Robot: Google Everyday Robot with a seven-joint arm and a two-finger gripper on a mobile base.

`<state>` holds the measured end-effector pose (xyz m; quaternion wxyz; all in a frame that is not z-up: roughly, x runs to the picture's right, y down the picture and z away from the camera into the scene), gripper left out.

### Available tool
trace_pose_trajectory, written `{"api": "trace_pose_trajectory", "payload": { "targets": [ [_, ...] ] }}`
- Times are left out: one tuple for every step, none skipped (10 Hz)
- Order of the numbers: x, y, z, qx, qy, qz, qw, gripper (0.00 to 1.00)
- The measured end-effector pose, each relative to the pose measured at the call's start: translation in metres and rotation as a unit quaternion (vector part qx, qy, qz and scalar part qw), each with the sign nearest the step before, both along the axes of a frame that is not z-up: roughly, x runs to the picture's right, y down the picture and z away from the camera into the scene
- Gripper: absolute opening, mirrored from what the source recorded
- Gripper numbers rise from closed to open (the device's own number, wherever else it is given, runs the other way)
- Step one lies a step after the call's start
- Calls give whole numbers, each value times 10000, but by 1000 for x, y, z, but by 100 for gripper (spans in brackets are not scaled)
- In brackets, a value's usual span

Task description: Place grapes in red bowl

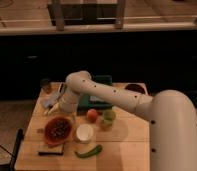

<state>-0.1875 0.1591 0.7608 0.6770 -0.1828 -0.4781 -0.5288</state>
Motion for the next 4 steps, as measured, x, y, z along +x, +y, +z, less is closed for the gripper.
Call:
{"api": "trace_pose_trajectory", "payload": {
  "targets": [
    [-1, 0, 0, 0, -7, -8, 10000, 80],
    [-1, 0, 0, -1, -9, -9, 10000, 80],
    [-1, 0, 0, 0, -6, -6, 10000, 80],
    [-1, 0, 0, -1, -5, -5, 10000, 80]
  ]
}}
